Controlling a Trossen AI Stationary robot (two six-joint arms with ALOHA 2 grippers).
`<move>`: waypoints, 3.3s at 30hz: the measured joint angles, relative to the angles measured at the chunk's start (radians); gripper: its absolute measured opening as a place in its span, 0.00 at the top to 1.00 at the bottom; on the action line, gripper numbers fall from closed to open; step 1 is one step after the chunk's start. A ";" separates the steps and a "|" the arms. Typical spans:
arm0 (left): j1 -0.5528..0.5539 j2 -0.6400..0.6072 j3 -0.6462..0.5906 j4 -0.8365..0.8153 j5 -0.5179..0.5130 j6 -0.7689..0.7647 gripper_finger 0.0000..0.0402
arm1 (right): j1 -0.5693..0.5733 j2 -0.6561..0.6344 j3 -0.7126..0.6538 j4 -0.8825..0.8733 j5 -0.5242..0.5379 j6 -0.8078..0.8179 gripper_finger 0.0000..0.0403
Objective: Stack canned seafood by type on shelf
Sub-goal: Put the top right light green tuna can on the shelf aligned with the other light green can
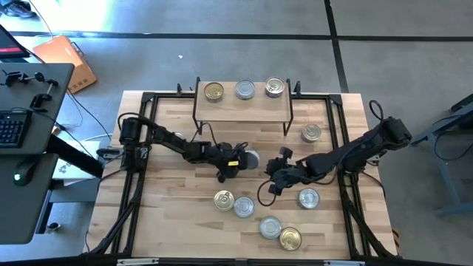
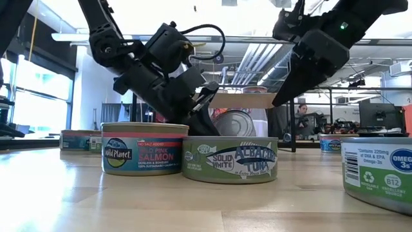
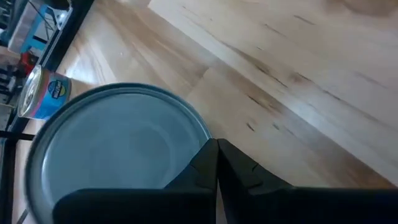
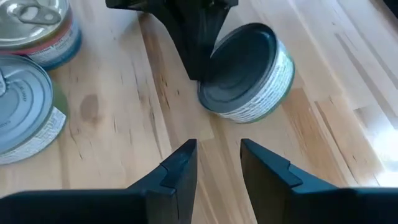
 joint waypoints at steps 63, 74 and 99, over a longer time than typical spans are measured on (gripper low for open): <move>0.101 -0.102 0.008 -0.237 -0.035 -0.409 1.00 | -0.392 0.361 -0.194 0.953 -0.416 -0.443 0.01; 0.092 -0.089 0.007 -0.189 -0.036 -0.413 1.00 | -0.391 0.288 -0.199 0.907 -0.453 -0.389 0.01; 0.081 -0.082 -0.024 -0.235 -0.091 -0.675 1.00 | -0.405 0.388 -0.189 0.945 -0.448 -0.385 0.01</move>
